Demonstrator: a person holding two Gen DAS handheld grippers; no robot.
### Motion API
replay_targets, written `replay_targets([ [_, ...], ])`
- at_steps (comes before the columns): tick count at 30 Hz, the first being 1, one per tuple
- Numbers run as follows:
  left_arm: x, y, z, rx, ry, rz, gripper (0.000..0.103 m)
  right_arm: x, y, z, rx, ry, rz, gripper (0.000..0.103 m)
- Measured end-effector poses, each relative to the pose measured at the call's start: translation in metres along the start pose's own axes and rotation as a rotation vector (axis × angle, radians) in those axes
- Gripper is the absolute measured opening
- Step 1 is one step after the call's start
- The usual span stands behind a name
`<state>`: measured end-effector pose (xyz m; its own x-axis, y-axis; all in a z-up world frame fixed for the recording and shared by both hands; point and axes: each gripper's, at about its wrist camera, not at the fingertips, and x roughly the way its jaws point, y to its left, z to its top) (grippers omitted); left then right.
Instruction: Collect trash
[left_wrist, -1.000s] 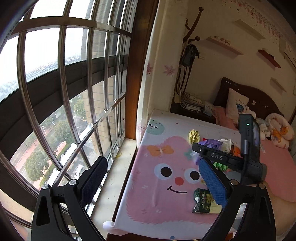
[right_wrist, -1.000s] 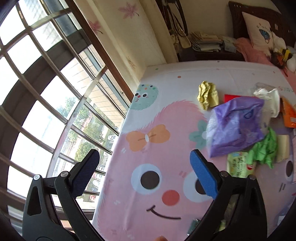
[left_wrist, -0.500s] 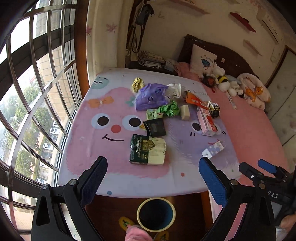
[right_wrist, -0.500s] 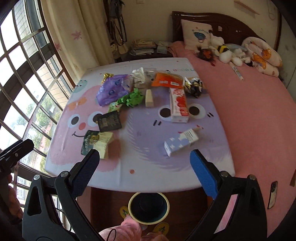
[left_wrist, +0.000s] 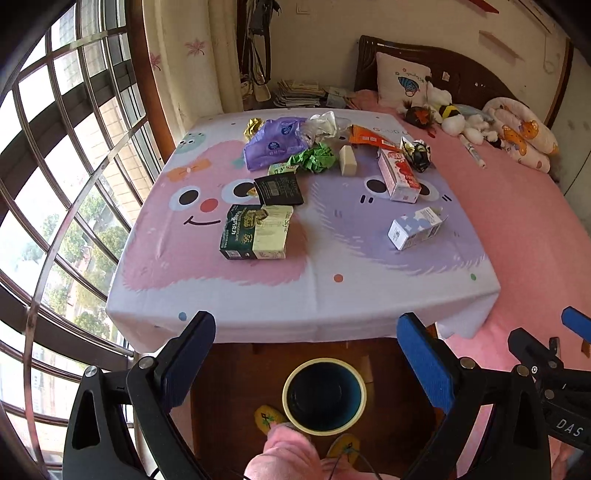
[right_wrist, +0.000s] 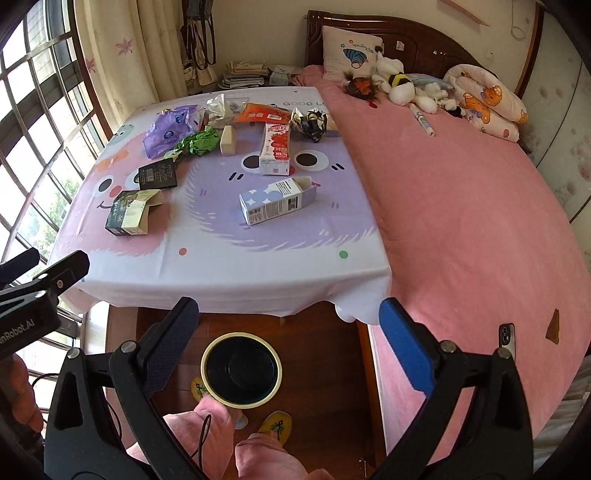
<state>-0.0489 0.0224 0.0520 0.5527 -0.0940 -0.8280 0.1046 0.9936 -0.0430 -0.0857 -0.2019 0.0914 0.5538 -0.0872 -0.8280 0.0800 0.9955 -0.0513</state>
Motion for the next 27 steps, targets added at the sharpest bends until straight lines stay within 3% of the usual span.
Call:
replay_targets([
  [12,0.006,-0.011,-0.031,-0.013,0.077,0.030,0.100,0.016,0.004,-0.020,-0.047,0.068,0.039,0.097],
  [27,0.010,-0.010,-0.041,-0.043,0.123,0.056,0.100,0.026,0.012,-0.026,-0.092,0.100,0.093,0.097],
])
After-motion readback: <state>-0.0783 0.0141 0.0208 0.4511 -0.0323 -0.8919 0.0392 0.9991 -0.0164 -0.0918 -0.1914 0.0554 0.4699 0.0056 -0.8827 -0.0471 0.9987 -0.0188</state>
